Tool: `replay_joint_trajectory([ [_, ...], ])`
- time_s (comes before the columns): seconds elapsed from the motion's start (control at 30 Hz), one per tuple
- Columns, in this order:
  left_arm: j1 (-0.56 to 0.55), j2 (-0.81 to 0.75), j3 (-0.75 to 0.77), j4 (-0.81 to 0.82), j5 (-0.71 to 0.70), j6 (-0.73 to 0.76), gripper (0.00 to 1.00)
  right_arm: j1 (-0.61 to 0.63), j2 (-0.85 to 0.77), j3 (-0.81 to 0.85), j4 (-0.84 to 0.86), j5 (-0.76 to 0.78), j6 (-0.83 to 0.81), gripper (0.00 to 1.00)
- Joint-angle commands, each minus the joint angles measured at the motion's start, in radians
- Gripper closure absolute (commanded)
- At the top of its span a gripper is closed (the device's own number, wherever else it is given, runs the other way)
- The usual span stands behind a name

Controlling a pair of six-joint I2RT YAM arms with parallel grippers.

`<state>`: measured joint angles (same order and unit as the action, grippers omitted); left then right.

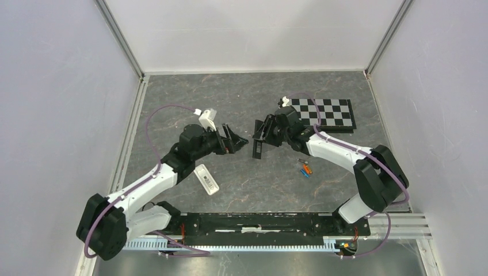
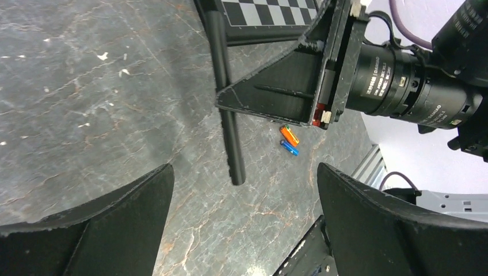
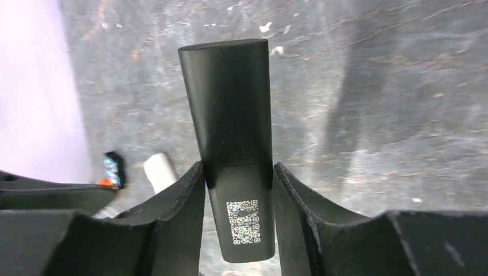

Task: Load the batteries into the remote control

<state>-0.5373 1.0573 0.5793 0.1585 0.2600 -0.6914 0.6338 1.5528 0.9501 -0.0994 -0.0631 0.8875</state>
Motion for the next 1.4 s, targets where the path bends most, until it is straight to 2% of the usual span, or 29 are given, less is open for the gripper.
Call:
replay_joint_trajectory([
  [0.0, -0.061, 0.060, -0.015, 0.172, -0.034, 0.021, 0.00, 0.001, 0.008, 0.016, 0.155, -0.097, 0.253, 0.61],
  [0.1, -0.082, 0.130, -0.007, 0.200, -0.003, 0.029, 0.00, 0.001, 0.032, 0.049, 0.171, -0.149, 0.296, 0.59],
  [0.2, -0.094, 0.165, -0.001, 0.200, -0.015, 0.034, 0.05, 0.004, 0.039, 0.080, 0.164, -0.170, 0.317, 0.58],
  [0.4, -0.096, 0.197, 0.016, 0.197, -0.079, 0.056, 0.34, 0.003, 0.048, 0.119, 0.130, -0.182, 0.327, 0.58],
  [0.5, -0.096, 0.250, 0.059, 0.163, -0.032, 0.108, 0.50, 0.003, 0.056, 0.124, 0.135, -0.188, 0.321, 0.60],
  [0.57, -0.095, 0.290, 0.112, 0.094, 0.031, 0.170, 0.68, 0.001, 0.062, 0.126, 0.150, -0.194, 0.301, 0.61],
  [0.63, -0.095, 0.320, 0.167, 0.009, 0.065, 0.222, 0.87, -0.005, 0.066, 0.134, 0.147, -0.196, 0.261, 0.57],
  [0.67, -0.093, 0.326, 0.185, -0.014, 0.076, 0.239, 0.96, -0.012, 0.063, 0.131, 0.149, -0.208, 0.239, 0.51],
  [0.7, -0.092, 0.326, 0.193, -0.024, 0.082, 0.251, 0.98, -0.024, 0.058, 0.122, 0.163, -0.220, 0.211, 0.43],
  [0.77, -0.083, 0.313, 0.203, -0.034, 0.111, 0.267, 0.98, -0.048, 0.030, 0.104, 0.183, -0.240, 0.126, 0.14],
  [0.83, -0.061, 0.300, 0.223, -0.059, 0.170, 0.285, 0.98, -0.077, -0.018, 0.101, 0.163, -0.231, 0.007, 0.02],
  [0.93, -0.038, 0.292, 0.278, -0.140, 0.277, 0.330, 0.98, -0.128, -0.099, 0.081, 0.173, -0.254, -0.188, 0.02],
  [1.03, -0.029, 0.292, 0.395, -0.364, 0.343, 0.425, 0.98, -0.185, -0.188, 0.058, 0.200, -0.338, -0.350, 0.02],
  [1.13, -0.028, 0.289, 0.535, -0.632, 0.341, 0.557, 0.98, -0.208, -0.242, 0.136, 0.078, -0.383, -0.542, 0.02],
  [1.37, -0.027, 0.237, 0.712, -0.850, 0.433, 0.689, 0.98, -0.208, -0.274, 0.290, -0.116, -0.560, -0.879, 0.02],
])
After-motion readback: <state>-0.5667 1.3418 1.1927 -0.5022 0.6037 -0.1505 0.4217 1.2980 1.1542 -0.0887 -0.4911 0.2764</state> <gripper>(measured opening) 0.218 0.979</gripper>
